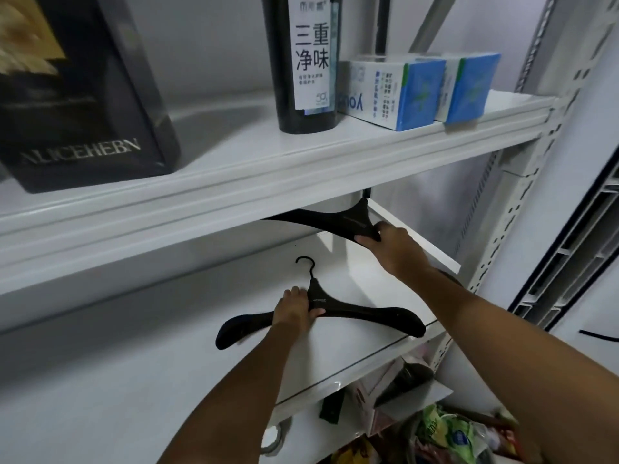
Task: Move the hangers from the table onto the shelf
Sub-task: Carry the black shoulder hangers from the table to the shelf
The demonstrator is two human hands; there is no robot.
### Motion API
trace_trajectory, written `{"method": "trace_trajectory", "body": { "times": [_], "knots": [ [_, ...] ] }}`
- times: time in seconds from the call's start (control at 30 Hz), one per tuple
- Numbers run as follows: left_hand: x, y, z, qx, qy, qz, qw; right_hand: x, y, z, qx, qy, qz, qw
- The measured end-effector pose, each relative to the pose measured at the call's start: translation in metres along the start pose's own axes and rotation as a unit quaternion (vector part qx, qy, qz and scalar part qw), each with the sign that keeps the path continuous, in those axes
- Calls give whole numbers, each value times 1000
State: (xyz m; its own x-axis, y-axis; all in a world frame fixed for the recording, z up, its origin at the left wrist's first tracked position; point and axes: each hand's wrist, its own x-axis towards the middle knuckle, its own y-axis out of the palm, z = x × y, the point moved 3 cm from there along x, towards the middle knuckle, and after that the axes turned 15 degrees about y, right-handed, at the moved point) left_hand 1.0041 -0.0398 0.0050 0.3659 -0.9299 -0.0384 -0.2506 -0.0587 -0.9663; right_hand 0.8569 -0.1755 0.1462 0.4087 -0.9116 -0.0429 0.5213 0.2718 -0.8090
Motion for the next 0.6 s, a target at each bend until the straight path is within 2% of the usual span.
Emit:
{"method": "trace_trajectory", "body": {
  "times": [0.23, 0.6],
  "knots": [
    [41, 2, 11, -26, -52, -19, 998, 31, 2, -4, 1, -14, 2, 1000],
    [88, -6, 17, 13, -118, 16, 993, 73, 14, -3, -31, -35, 58, 997]
  ]
}}
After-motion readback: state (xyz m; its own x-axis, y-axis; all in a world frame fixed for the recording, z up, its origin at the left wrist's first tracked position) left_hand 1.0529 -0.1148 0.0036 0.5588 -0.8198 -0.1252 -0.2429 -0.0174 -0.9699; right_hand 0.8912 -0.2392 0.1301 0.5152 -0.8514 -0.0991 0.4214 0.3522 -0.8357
